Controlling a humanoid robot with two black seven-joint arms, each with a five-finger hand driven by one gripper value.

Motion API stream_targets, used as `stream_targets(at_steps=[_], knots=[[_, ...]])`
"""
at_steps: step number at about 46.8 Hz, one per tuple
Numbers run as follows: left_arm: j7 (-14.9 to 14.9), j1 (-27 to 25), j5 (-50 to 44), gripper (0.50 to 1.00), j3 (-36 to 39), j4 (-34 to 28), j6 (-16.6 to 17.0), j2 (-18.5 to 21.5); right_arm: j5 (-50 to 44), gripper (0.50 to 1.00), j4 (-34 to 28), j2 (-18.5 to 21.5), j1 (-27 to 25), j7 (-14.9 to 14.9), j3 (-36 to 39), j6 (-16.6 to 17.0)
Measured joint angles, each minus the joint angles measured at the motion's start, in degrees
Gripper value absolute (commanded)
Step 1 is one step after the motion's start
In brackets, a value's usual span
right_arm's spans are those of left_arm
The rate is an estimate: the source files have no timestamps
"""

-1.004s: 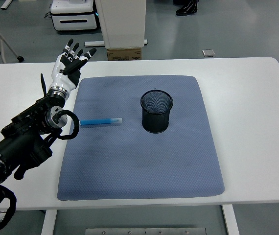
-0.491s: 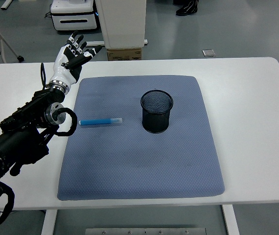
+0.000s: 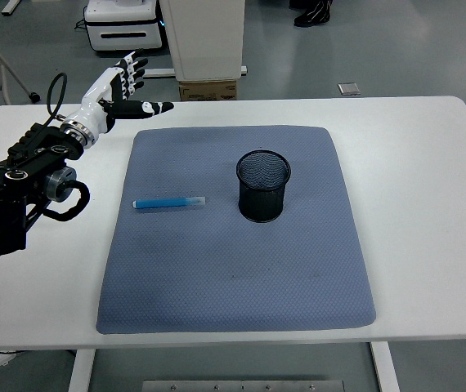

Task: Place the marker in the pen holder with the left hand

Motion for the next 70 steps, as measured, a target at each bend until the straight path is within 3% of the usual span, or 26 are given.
stream_targets(at_steps=[4,10,13,20,29,37,60,70], knots=[[-1.50,-1.43,0.00,1.000,4.15,-4.57,-0.68,2.92,0.00,1.000,0.00,0.00,0.00,0.00,0.00,0.00],[-1.14,-2.73,0.05,1.000,5.83,-8.22,-0.32,5.03,0.00,1.000,0.00,0.00,0.00,0.00,0.00,0.00],[0.73,-2.88,0.16,1.000,5.94,-8.40,-0.07,5.63,0.00,1.000,0.00,0.00,0.00,-0.02,0.00,0.00],[10.23,-2.55,1.91,1.000,5.96,-8.53,3.06,6.32,-0.02,1.000,0.00,0.00,-0.01,-0.04,0.00,0.00],[12.57,-2.81,4.99,1.000,5.86,-11.49,3.59,9.30,0.00,1.000,0.00,0.00,0.00,-0.03,-0.01,0.01],[18.33,-3.84,12.54,1.000,5.85,-14.33,3.51,11.22,0.01,1.000,0.00,0.00,-0.01,-0.02,-0.02,0.01],[25.57,-6.13,26.24,1.000,5.77,-24.89,3.37,13.63,0.00,1.000,0.00,0.00,0.00,-0.01,-0.02,0.00],[27.91,-6.98,28.30,1.000,5.78,-29.55,-2.23,13.97,0.00,1.000,0.00,0.00,0.01,-0.01,0.00,0.00]])
